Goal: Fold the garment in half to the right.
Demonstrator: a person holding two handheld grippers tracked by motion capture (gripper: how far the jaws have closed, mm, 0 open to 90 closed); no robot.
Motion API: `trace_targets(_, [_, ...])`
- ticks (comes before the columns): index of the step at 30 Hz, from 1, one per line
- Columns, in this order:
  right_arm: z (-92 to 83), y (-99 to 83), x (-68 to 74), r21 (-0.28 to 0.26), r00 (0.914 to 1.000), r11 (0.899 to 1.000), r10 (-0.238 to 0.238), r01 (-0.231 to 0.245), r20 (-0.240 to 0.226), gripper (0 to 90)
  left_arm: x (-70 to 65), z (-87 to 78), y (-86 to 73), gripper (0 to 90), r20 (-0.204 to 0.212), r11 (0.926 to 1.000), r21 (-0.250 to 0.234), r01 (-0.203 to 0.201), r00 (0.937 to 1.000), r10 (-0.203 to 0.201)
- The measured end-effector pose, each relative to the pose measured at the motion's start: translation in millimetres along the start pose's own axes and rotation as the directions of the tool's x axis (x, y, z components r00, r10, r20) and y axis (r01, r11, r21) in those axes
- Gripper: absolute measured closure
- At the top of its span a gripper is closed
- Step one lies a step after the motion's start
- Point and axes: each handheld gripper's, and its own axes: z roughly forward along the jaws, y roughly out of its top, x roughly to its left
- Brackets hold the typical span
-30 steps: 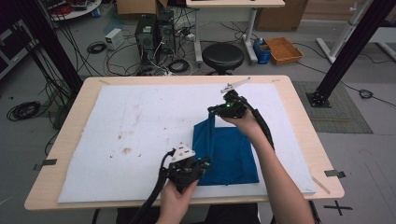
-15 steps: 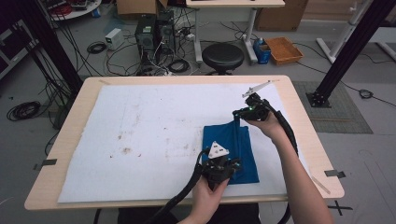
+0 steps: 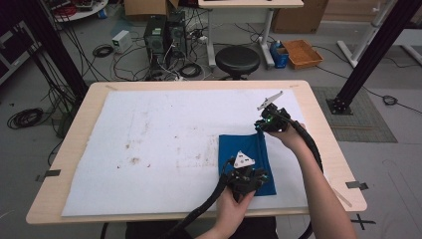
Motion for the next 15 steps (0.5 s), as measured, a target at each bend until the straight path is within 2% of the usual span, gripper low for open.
trace_targets(2, [-0.8,-0.9,-0.8,0.003,0.9999,1.0,0.014,-0.014,0.01,76.6,-1.2,-3.9,0.7,66.9,-0.012,0.9993,-0.013,-0.034,0.9994,0.034])
trace_targets(4, [-5.2,-1.7,-0.6,-0.007,0.999,1.0,0.026,-0.026,0.037,76.6,1.0,-9.3,3.1,63.4,-0.019,0.9982,-0.03,-0.052,0.9985,0.052])
trace_targets(6, [-12.3,-1.6,1.7,-0.029,0.9965,0.997,0.067,-0.065,0.05,71.1,4.5,-15.6,7.0,60.0,-0.036,0.9967,-0.039,-0.071,0.997,0.069])
trace_targets(9, [-23.5,-2.4,10.5,-0.052,0.9896,0.993,0.107,-0.103,0.096,69.2,14.8,-31.4,17.1,56.1,-0.081,0.9933,-0.056,-0.101,0.992,0.097])
trace_targets(11, [-25.6,-5.7,15.4,-0.057,0.9852,0.989,0.141,-0.136,0.097,68.5,24.7,-41.6,24.1,52.7,-0.111,0.9912,-0.059,-0.119,0.9876,0.112])
trace_targets(12, [-21.3,-12.2,19.4,-0.042,0.9736,0.979,0.203,-0.199,0.104,68.5,30.4,-46.5,27.5,52.4,-0.127,0.9902,-0.061,-0.125,0.985,0.117])
trace_targets(13, [-21.3,-12.2,19.4,-0.042,0.9736,0.979,0.203,-0.199,0.104,68.5,36.8,-51.0,30.8,52.4,-0.147,0.9893,-0.065,-0.13,0.9818,0.12])
trace_targets(14, [-16.3,-19.2,20.1,-0.05,0.9597,0.964,0.265,-0.262,0.093,68.6,44.0,-54.8,33.9,51.6,-0.167,0.9888,-0.07,-0.132,0.9788,0.119])
trace_targets(15, [-16.3,-19.2,20.1,-0.05,0.9597,0.964,0.265,-0.262,0.093,68.6,51.8,-57.8,37.1,51.6,-0.191,0.989,-0.073,-0.128,0.9751,0.113])
